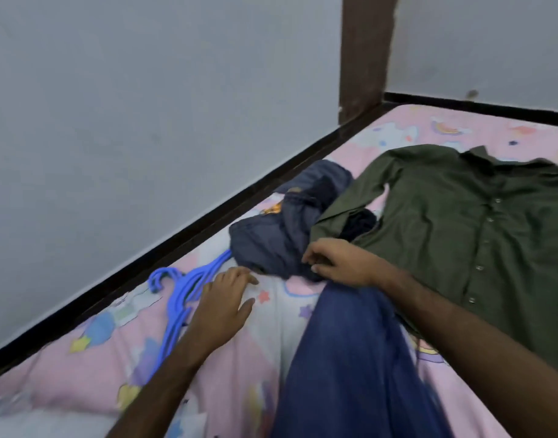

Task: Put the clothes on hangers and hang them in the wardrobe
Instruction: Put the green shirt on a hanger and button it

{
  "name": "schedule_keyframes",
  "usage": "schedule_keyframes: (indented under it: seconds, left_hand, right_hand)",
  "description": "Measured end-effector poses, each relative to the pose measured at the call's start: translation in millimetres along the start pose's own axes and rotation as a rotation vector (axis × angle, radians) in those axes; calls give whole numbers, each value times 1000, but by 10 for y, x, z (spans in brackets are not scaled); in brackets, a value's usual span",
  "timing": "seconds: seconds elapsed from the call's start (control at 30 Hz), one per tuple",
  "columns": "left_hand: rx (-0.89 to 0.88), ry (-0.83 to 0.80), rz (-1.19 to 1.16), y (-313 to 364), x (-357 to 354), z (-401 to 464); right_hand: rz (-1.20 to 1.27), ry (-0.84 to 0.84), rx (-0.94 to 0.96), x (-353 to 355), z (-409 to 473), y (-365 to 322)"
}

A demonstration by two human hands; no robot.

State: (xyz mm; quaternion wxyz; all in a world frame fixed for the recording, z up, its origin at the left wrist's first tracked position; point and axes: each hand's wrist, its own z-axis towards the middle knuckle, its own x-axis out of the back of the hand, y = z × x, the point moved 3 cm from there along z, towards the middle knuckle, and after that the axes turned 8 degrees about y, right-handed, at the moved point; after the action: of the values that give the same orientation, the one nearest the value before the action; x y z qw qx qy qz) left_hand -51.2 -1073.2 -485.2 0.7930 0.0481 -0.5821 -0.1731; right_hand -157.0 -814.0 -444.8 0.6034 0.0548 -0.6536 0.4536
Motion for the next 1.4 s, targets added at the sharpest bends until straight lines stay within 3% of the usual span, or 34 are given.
schedule_keyframes:
  seconds: [0.13, 0.23, 0.43, 0.57, 0.73, 0.83, 1.03, 1.17, 1.27, 1.4]
  left_hand:
    - [233, -126, 174, -416, -34, -506]
    - [292, -188, 183, -464, -72, -665]
    - [412, -41, -37, -475, 35, -724]
    - [447, 8, -30, -596, 161, -787]
    - [510, 24, -37, -701, 266, -851]
    - [547, 29, -57, -721, 287, -871]
    - [582, 139, -153, -721, 369, -891]
    - [520, 269, -165, -645, 471, -808]
    - [479, 358, -247, -537, 512, -630]
    - [382, 442, -236, -302, 614, -295]
  right_hand:
    - [-92, -250, 103, -590, 164, -465]
    - [-174, -312, 100, -942, 225, -561]
    - [-224, -221, -101, -1102, 380, -408]
    - [-133, -135, -234, -1073, 567, -265]
    - [-86, 174, -419, -921, 779, -122]
    - [-65, 232, -496, -871, 820, -112]
    - [-131, 147, -478, -852, 927, 158]
    - [-226, 116, -258, -815, 799, 187]
    - [15, -22, -183, -726, 768, 106]
    - [626, 20, -408, -411, 739, -61]
